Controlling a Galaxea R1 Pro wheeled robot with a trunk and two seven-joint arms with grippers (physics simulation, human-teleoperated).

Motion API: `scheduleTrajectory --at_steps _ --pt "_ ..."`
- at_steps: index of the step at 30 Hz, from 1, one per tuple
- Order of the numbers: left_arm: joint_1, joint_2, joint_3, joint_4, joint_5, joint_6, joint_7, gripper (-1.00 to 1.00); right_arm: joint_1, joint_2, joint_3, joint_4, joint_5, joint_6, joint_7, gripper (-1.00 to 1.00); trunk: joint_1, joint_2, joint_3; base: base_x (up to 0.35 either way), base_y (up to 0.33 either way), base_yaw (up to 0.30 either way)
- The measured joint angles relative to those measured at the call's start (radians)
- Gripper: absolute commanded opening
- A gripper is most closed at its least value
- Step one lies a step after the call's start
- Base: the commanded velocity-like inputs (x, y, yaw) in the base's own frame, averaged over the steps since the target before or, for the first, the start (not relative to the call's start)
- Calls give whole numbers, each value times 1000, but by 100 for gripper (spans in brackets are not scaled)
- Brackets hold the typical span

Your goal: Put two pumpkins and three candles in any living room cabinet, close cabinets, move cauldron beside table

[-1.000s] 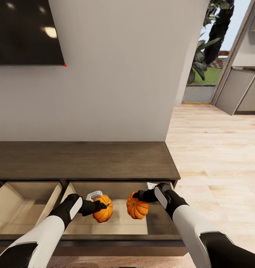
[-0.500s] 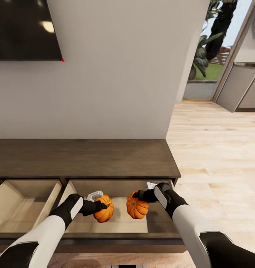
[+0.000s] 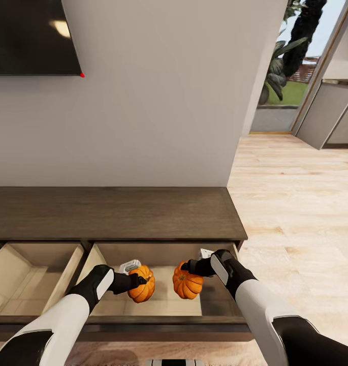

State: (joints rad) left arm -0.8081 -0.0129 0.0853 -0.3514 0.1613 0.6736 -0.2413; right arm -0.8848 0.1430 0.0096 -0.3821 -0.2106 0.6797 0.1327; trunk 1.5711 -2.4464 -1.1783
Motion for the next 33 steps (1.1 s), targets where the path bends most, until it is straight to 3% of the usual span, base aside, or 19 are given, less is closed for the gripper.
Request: scheduleTrajectory --at_steps 23,33 --pt "0 1 0 0 -1 -1 0 -100 0 0 0 0 0 -1 -1 -100 0 0 -37 0 0 0" --pt "0 0 0 0 0 -1 0 -100 0 9 -1 0 -3 -3 -99 -100 0 0 -54 0 0 0"
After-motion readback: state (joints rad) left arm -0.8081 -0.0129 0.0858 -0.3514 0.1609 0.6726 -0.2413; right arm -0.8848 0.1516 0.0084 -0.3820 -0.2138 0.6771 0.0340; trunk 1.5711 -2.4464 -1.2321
